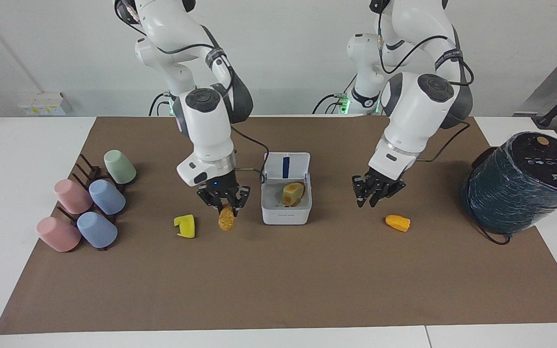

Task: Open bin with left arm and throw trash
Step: 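Drop the potato in the bin while the left gripper reaches the carrot, then grasp the orange carrot with the left gripper while the right gripper withdraws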

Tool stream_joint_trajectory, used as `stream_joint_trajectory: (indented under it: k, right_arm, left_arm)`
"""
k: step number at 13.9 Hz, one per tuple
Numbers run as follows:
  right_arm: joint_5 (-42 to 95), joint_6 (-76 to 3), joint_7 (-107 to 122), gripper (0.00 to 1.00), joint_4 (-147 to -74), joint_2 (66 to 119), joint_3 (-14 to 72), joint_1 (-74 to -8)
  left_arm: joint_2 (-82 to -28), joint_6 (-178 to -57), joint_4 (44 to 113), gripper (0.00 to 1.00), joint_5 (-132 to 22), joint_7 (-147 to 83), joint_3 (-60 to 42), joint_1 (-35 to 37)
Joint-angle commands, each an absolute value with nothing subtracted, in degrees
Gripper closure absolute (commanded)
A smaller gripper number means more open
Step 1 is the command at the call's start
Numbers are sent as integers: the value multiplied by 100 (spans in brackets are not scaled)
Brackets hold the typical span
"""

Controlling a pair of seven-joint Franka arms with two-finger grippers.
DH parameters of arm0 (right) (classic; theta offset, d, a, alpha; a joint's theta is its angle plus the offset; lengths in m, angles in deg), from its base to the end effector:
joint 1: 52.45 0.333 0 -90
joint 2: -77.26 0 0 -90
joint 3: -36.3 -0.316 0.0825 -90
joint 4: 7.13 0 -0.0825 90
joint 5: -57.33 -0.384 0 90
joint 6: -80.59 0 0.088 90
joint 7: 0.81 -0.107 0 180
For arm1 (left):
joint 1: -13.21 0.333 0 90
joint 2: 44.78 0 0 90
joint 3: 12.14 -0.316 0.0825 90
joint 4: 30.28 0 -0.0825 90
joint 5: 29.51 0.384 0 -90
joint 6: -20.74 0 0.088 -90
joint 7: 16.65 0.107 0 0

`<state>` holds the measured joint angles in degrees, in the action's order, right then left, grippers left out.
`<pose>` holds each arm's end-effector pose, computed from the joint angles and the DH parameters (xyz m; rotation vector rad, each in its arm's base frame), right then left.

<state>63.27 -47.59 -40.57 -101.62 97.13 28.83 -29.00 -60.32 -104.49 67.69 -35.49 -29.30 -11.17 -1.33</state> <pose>0.5896 0.3381 0.4378 -3.0135 0.1709 -0.3429 0.6325 -0.1785 0.4511 2.9879 0.0040 0.2624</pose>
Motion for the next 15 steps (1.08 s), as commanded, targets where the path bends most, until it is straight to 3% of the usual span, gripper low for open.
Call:
stream_joint_trajectory:
  k: [1, 5, 7, 8, 11, 15]
  right_arm:
    - [6366, -4694, -4177, 100, -10178, 9624, 2778, -2741]
    - [6261, -4694, -4168, 97, -10363, 9554, 2532, -2723]
    - [6234, -4685, -4168, 37, -10416, 9536, 2505, -2723]
    - [6234, -4685, -4168, 27, -10407, 9536, 2497, -2723]
    - [6225, -4668, -4168, 13, -10363, 9545, 2497, -2758]
    - [6243, -4597, -3801, 11, -10310, 9571, 2523, -3388]
  left_arm:
    - [-5770, -10809, 7395, 0, -3182, -2510, -1082, 107]
    - [-5823, -11285, 7896, 0, -2811, -2465, -1100, 292]
    - [-5858, -11329, 8020, 0, -2802, -2474, -1100, 389]
    - [-5902, -11416, 8116, 0, -2785, -2491, -1109, 424]
    - [-6051, -11802, 8467, 0, -2758, -2544, -1109, 643]
    - [-6157, -12463, 8802, 0, -2758, -3674, -1109, 680]
